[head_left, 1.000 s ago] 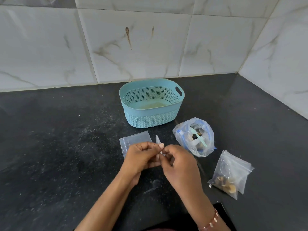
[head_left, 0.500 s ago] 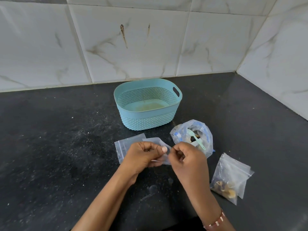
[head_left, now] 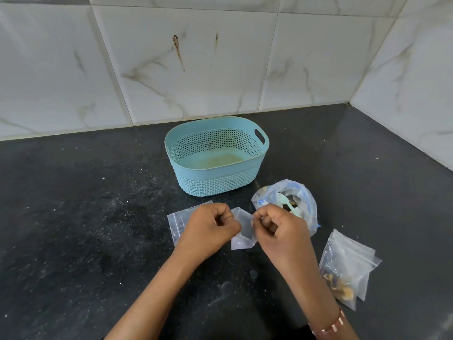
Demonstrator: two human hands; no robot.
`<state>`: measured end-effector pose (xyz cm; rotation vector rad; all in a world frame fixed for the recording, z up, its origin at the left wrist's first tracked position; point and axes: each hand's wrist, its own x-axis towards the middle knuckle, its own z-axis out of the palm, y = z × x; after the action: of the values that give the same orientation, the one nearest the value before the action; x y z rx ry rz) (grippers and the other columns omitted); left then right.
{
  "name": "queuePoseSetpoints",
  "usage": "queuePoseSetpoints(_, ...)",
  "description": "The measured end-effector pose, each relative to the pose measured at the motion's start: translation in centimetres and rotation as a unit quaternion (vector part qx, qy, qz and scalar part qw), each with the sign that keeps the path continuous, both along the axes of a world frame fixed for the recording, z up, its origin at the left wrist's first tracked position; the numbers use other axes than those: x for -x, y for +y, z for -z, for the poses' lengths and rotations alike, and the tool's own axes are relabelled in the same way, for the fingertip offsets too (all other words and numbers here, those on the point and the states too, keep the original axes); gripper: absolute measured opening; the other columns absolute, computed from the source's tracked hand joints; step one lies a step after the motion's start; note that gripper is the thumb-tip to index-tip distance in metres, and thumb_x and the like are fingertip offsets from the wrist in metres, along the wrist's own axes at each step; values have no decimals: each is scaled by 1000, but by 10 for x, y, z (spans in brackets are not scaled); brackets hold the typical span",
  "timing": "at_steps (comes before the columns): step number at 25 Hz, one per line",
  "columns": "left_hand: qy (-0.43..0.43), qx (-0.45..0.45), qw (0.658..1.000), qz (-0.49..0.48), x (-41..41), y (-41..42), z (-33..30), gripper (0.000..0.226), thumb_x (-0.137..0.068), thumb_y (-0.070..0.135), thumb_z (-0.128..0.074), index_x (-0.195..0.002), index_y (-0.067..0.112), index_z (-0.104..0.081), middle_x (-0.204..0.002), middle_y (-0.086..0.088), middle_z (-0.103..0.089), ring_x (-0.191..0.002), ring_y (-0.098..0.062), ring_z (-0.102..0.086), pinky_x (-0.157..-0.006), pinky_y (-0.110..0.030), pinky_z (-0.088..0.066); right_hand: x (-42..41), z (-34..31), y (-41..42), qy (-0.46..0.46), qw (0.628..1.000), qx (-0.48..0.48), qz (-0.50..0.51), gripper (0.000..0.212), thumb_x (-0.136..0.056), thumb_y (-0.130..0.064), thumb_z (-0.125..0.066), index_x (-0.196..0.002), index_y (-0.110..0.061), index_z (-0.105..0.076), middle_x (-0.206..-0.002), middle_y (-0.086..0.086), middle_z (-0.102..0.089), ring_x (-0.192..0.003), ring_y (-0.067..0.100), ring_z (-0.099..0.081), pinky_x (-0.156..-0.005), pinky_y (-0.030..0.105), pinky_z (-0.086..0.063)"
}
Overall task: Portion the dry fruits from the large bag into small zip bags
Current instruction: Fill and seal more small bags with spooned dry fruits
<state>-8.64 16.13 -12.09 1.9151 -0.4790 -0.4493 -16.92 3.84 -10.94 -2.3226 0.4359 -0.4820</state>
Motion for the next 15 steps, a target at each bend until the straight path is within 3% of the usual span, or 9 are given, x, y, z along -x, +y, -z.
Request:
queuePoseSetpoints(2, -61, -37, 997, -3, 2, -1, 2, 28, -73, 4, -60, -54, 16, -42, -52, 4, -43, -47, -3, -37, -50, -15, -34, 1, 1, 2, -24, 1000, 16, 5, 6, -80, -8, -67, -79, -13, -65, -55, -5, -56, -52, 11, -56, -55, 30, -53)
queuePoseSetpoints(7, -151, -73, 986, 5, 7, -5, 4, 30, -69, 3, -56, -62, 24, -36, -58, 7, -41, -52, -7, -37, -50, -21, -32, 5, -6, 7, -45, 993, 110, 2, 13, -72, -4, -70, -74, -13, -61, -46, -17, -33, -40, -1, -35, -42, 19, -39)
queuePoseSetpoints(10, -179, -39, 981, 55, 7, -3, 0, 25, -66, 11, -50, -80, 31, -46, -86, 4, -52, -77, -9, -48, -68, -24, -44, 7, -8, 6, -60, 989, 135, 11, 15, -71, -2, -70, -73, -13, -60, -46, -17, -32, -39, 1, -32, -39, 20, -36)
queuePoseSetpoints(12, -152, -12, 981, 120, 6, -1, 0, 39, -67, 13, -45, -102, 27, -54, -106, 7, -55, -96, -3, -49, -85, -16, -41, 8, -7, 2, -83, 992, 89, 21, 15, -74, -1, -66, -73, -15, -60, -44, -17, -31, -40, 8, -38, -39, 21, -36)
queuePoseSetpoints(15, -88, 1, 981, 171, 6, 4, 1, 47, -73, 24, -45, -119, 29, -52, -122, 15, -55, -108, 0, -51, -95, -19, -40, 8, -6, 0, -88, 995, 31, 31, 15, -77, 0, -65, -73, -15, -62, -44, -10, -42, -54, 17, -51, -44, 25, -43)
